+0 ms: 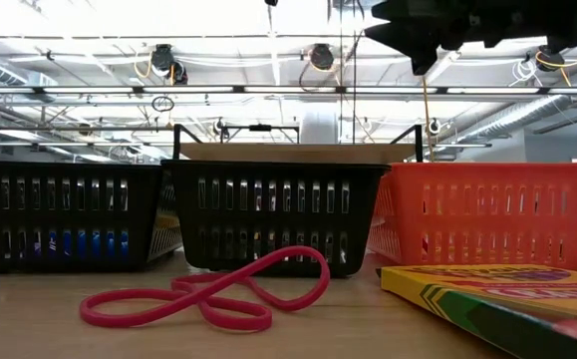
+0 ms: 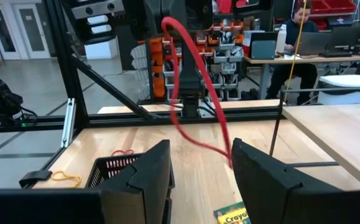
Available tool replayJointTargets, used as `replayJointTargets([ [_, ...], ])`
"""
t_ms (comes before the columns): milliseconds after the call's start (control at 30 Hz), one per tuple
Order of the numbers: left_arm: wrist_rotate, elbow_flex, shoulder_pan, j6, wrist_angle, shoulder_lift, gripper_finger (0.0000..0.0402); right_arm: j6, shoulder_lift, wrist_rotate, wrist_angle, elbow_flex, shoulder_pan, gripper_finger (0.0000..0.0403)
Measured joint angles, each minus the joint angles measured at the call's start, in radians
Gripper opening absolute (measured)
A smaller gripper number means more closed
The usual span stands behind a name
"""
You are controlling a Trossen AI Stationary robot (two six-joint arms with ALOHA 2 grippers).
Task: Pick & Place Office Desk Supplies
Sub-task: Put the red rubber band into the orange bin
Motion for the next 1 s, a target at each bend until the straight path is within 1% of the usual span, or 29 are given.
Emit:
replayJointTargets([
  [500,0.002,0.000,0.000,0.000,0.009,0.000,0.0000,0.003,0.008,0.000,0.017,0.000,0.000,0.0160],
  [633,0.052,0.000,0.000,0.001,0.033,0.001,0.0000,0.004,0.008,0.000,0.018,0.000,0.000,0.0160],
  [1000,0.058,0.000,0.000,0.000,0.047,0.001,0.0000,0.004,0.008,0.000,0.032,0.000,0.000,0.0160],
])
